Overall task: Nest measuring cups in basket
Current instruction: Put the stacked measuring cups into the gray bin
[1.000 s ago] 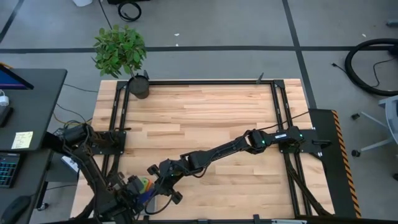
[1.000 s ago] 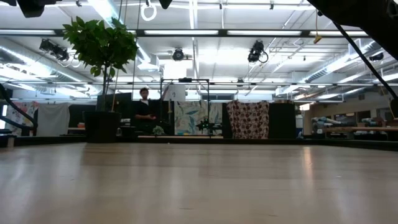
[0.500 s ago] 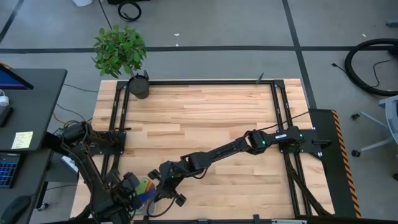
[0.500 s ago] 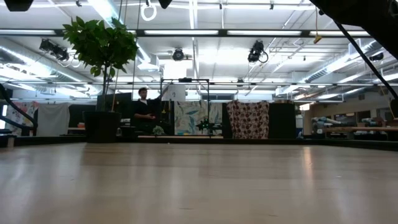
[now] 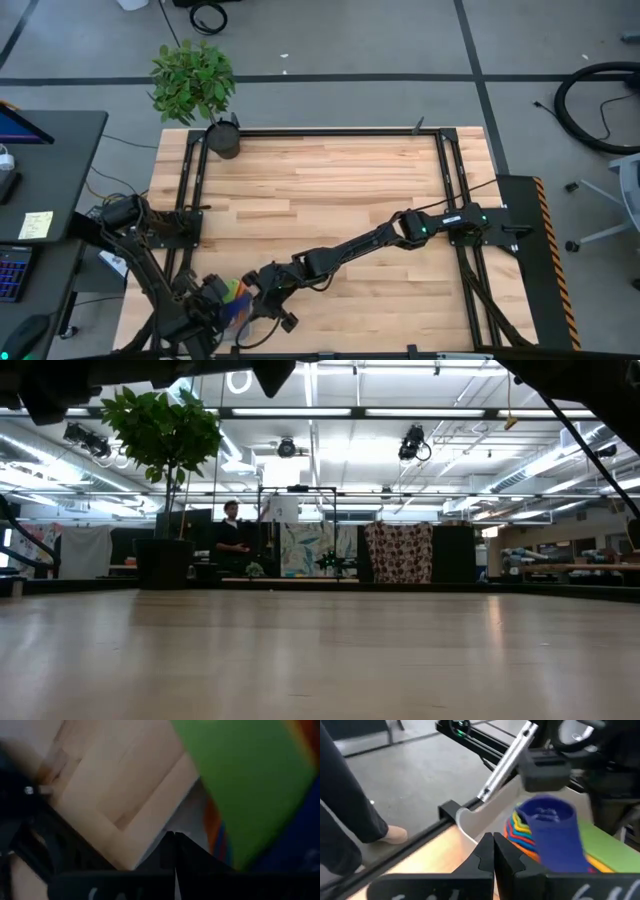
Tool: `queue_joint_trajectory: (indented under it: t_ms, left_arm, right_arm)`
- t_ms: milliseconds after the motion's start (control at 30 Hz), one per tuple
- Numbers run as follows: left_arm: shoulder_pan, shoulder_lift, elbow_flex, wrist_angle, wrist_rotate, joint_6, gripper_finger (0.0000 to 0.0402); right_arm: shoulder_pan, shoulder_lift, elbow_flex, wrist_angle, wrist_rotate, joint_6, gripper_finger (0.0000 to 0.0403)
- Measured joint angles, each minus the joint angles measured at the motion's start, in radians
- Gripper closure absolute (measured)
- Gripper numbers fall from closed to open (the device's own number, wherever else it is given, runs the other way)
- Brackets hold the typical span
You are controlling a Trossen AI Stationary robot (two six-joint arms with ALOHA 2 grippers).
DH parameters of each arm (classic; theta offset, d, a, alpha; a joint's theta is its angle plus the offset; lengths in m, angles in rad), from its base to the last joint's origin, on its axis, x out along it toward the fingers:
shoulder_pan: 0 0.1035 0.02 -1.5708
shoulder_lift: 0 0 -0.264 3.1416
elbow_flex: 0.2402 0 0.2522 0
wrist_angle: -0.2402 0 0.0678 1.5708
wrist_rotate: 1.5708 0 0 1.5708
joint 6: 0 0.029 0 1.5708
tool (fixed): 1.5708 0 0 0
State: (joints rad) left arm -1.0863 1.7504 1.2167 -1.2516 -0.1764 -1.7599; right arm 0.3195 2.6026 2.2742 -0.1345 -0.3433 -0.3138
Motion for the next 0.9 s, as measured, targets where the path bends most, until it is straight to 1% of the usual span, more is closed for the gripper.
queue_joint_trajectory:
  t_ms: [133, 333, 533, 633, 900]
  left_arm:
    - [0.001, 0.0, 0.0, 0.014, -0.002, 0.003, 0.0402]
    - [0.002, 0.0, 0.0, 0.045, -0.004, 0.065, 0.0402]
    - [0.016, 0.0, 0.0, 0.047, -0.006, 0.105, 0.0402]
    - [0.019, 0.0, 0.0, 0.047, -0.008, 0.108, 0.0402]
    - [0.018, 0.0, 0.0, 0.047, -0.01, 0.107, 0.0402]
  right_arm:
    - [-0.004, 0.0, 0.0, 0.008, 0.009, -0.001, 0.0403]
    - [-0.027, 0.0, 0.0, 0.004, 0.005, -0.002, 0.0403]
    - [-0.032, -0.001, 0.0, -0.035, -0.092, 0.008, 0.0403]
    - [-0.017, -0.001, 0.0, -0.069, -0.1, 0.008, 0.0403]
    - [-0.015, -0.002, 0.001, -0.055, -0.107, 0.024, 0.0403]
